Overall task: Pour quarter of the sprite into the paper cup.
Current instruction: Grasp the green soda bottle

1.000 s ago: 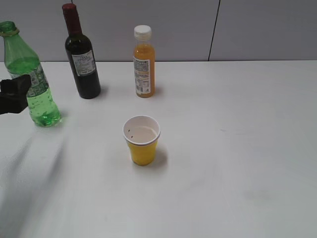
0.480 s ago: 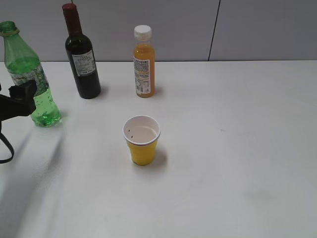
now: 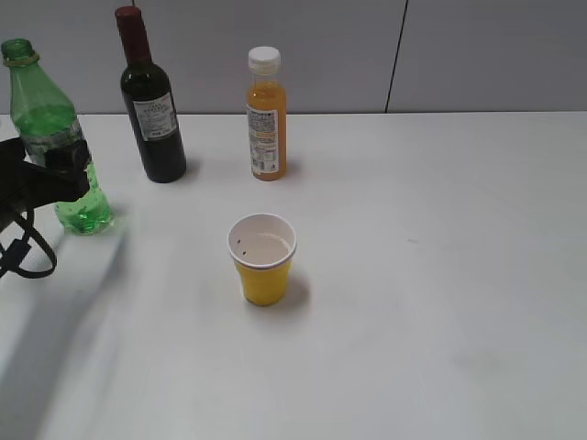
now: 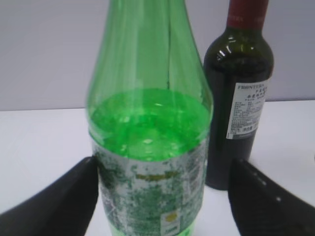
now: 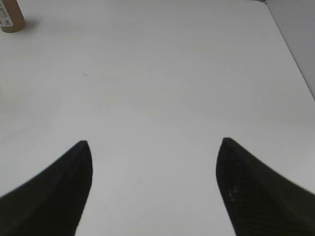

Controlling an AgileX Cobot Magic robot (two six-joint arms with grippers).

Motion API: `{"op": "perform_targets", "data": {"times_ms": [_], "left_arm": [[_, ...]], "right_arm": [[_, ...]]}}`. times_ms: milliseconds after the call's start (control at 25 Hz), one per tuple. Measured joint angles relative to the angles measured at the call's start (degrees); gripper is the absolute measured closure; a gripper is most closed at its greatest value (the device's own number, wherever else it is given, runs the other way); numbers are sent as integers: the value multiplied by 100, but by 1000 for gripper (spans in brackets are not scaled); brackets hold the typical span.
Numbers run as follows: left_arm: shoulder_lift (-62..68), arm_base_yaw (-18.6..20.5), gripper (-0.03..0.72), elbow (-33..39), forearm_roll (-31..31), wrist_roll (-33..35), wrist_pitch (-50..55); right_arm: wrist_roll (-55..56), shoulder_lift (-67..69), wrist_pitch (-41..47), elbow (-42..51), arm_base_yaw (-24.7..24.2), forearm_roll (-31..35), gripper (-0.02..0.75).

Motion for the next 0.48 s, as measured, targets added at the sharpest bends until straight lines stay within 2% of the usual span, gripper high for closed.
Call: {"op": "perform_targets", "data": {"times_ms": [480], "left_arm": [[671, 39, 69, -560, -215, 0, 0]], "right_arm": [[0, 0, 0, 0, 0, 0, 146]]}}
